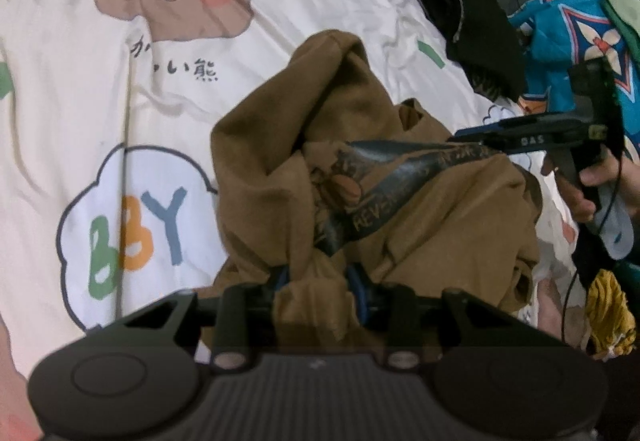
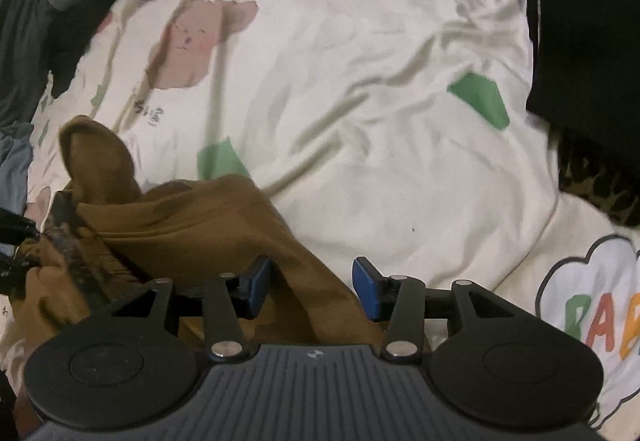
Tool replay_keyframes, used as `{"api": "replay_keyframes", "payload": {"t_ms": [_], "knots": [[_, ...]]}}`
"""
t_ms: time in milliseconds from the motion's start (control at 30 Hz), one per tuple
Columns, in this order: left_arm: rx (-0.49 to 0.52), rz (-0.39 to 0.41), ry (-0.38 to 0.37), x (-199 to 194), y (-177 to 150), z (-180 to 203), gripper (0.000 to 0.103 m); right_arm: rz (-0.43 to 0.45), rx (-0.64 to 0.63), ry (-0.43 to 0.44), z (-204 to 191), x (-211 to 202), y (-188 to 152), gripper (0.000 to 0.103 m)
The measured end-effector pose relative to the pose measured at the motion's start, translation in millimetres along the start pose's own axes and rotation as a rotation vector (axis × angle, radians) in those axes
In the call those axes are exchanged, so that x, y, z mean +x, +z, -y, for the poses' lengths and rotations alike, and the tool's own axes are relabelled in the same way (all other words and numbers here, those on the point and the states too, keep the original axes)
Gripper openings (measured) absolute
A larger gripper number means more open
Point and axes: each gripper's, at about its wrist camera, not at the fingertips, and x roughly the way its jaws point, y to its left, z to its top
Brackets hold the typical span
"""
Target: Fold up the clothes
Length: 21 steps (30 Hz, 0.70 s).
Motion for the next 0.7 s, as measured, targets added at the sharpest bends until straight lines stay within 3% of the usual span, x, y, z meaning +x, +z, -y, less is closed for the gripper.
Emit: {"api": "replay_keyframes", "payload": {"t_ms": [167, 200, 233, 267, 700], "knots": [[-0.040, 0.009, -0.010, -1, -3, -4, 0.035, -0.040, -0.032, 0.035, -4, 5, -7, 0.051], [-0.043, 0.010, -0.011, -1, -3, -4, 0.035, -0.044, -0.039, 0.036, -6, 5, -8, 0.034], [-0.046, 0.009, -0.012, -1, -4, -3, 0.035, -0.051, -0.043, 0.035, -7, 4, -9, 0.007], [-0.049, 0.007, -0.013, -1, -5, -3, 0.035, -0.056, -0.048, 0.030, -7, 3, -10, 0.000], [-0.076, -0.030, -0.057, 0, -14, 9, 0.035, 0.148, 0.006, -0.087, 18, -61, 11, 0.000]]}}
